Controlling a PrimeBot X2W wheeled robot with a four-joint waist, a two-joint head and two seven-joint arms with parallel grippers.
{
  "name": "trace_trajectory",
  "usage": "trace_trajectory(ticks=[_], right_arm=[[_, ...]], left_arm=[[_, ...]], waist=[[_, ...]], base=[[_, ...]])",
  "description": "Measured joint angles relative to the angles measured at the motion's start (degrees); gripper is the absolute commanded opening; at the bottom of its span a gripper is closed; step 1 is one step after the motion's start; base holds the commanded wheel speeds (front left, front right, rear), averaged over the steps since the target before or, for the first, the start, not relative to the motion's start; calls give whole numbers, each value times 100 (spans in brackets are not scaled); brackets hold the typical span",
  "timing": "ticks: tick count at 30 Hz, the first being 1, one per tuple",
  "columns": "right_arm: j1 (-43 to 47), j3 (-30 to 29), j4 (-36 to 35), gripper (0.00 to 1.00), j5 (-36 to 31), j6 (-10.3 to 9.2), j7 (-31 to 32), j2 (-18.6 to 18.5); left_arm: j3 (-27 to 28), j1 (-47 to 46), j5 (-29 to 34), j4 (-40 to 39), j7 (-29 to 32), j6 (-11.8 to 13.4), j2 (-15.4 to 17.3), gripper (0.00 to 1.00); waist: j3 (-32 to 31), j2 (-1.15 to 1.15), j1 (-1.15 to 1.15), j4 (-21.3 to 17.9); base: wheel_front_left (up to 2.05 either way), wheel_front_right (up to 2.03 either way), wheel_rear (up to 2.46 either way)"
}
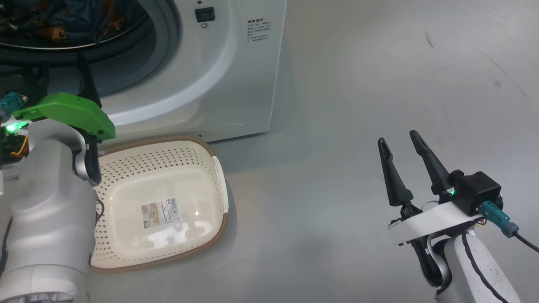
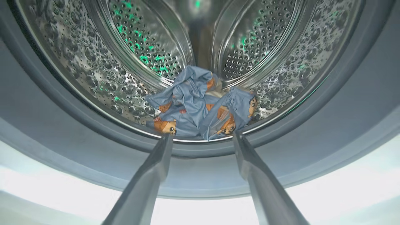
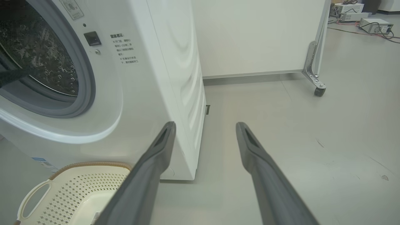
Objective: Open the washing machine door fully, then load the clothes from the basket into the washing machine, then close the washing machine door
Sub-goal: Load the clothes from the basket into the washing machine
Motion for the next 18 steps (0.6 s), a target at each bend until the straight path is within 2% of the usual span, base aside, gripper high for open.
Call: trace_trajectory(ticks=[10, 18], right_arm=[[18, -11, 31, 100, 0, 0, 0, 24], [272, -98, 56, 100, -7, 0, 0, 25]], left_arm=[[-125, 1300, 300, -939, 0, -60, -5, 100], [-53, 2298, 311, -1677, 0, -60, -81, 100]], waist=[[-528, 0, 0, 98], [-964, 0, 0, 73]], base=[[0, 0, 0], [0, 0, 0]])
